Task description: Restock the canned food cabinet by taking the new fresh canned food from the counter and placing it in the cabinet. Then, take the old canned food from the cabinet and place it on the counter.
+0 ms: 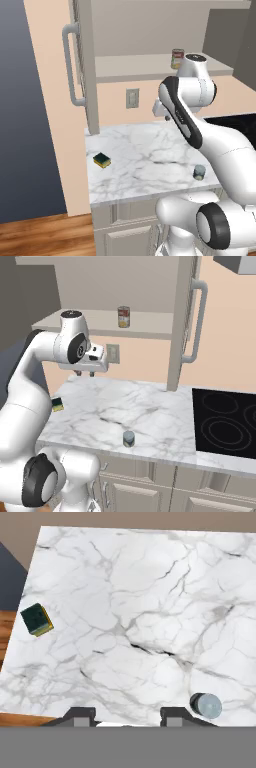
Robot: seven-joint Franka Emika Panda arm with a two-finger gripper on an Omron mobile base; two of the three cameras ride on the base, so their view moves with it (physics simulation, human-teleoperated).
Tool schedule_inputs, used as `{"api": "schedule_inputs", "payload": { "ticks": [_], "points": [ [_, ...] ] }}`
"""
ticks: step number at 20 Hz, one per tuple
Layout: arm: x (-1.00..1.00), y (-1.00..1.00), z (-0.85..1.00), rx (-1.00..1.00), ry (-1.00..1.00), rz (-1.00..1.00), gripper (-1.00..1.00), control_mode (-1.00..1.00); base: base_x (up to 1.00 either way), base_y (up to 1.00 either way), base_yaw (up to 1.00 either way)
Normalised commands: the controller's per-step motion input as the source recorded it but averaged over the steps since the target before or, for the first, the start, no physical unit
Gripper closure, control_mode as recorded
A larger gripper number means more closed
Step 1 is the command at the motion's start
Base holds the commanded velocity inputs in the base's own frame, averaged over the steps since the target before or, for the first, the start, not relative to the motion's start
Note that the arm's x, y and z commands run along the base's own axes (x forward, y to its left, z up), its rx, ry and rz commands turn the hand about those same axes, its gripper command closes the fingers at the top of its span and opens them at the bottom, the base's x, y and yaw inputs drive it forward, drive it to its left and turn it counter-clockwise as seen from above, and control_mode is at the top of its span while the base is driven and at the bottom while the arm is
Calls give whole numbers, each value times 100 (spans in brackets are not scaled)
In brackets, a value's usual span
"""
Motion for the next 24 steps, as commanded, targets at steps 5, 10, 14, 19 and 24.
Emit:
{"api": "schedule_inputs", "payload": {
  "ticks": [5,10,14,19,24],
  "points": [
    [-6,-10,-5,0,0,0,-100,-100,0,0,0],
    [-37,-82,-45,6,0,-10,-100,-100,0,0,0],
    [-30,-100,-64,10,2,-19,-100,-100,0,0,0],
    [-1,-72,-93,-2,12,-18,-100,-100,0,0,0],
    [20,-33,-89,0,22,-20,-100,-100,0,0,0]
  ]
}}
